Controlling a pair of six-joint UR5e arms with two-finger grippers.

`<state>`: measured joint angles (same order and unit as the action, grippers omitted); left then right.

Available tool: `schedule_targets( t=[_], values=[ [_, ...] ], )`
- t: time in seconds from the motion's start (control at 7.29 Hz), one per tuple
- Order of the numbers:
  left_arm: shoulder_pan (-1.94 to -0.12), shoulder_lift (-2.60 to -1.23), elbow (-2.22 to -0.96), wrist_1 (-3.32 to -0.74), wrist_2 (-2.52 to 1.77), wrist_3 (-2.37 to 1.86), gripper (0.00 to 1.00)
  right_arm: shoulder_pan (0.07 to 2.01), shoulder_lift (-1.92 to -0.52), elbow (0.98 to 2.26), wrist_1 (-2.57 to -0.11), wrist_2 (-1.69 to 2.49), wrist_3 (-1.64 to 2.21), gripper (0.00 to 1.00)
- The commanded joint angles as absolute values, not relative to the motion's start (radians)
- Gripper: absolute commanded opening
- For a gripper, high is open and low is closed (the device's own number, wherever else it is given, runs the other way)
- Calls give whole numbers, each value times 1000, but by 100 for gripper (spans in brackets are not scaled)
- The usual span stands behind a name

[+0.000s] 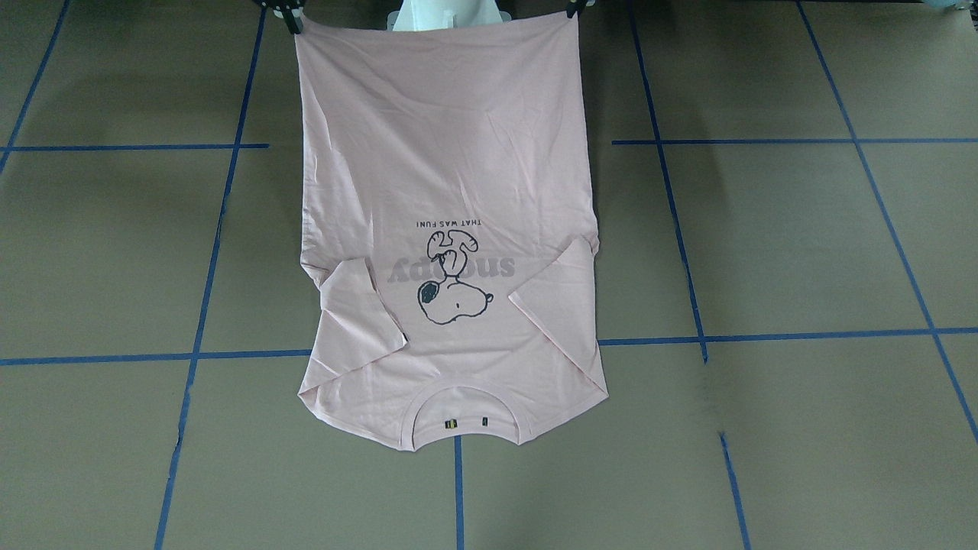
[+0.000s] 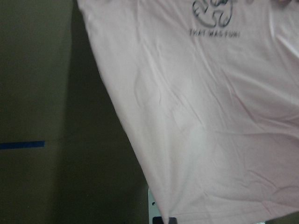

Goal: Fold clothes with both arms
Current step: 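Lift the hem with both grippers and fold it toward the collar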

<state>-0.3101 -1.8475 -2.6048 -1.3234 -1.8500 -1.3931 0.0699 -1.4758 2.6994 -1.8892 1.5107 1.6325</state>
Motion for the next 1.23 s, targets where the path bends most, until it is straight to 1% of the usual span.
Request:
schedule_targets(
  t=[0.0,0.27,0.41,0.55,0.69,0.82,1.1],
  values=[
    [-432,-1943,-2549,-1221,-1901,-1240,0,186,-1386,2685,-1973,1562,1478,0],
    [-639,-2044,-2321,-1226,-1908,-1041,0,421,-1184,2405,-1968,1598,1285,0],
    [-723,-2081,-2201,-1245,-1907,-963,0,551,-1164,2285,-1935,1659,1240,0],
    [-776,-2091,-2116,-1303,-1905,-925,0,634,-1128,2187,-1871,1683,1171,0],
    [-799,-2101,-2042,-1369,-1905,-923,0,684,-1096,2067,-1780,1687,1146,0],
    [-804,-2123,-1943,-1437,-1902,-916,0,701,-1056,1933,-1682,1686,1141,0],
    [-805,-2167,-1695,-1677,-1882,-917,0,739,-976,1664,-1494,1681,1126,0]
  ],
)
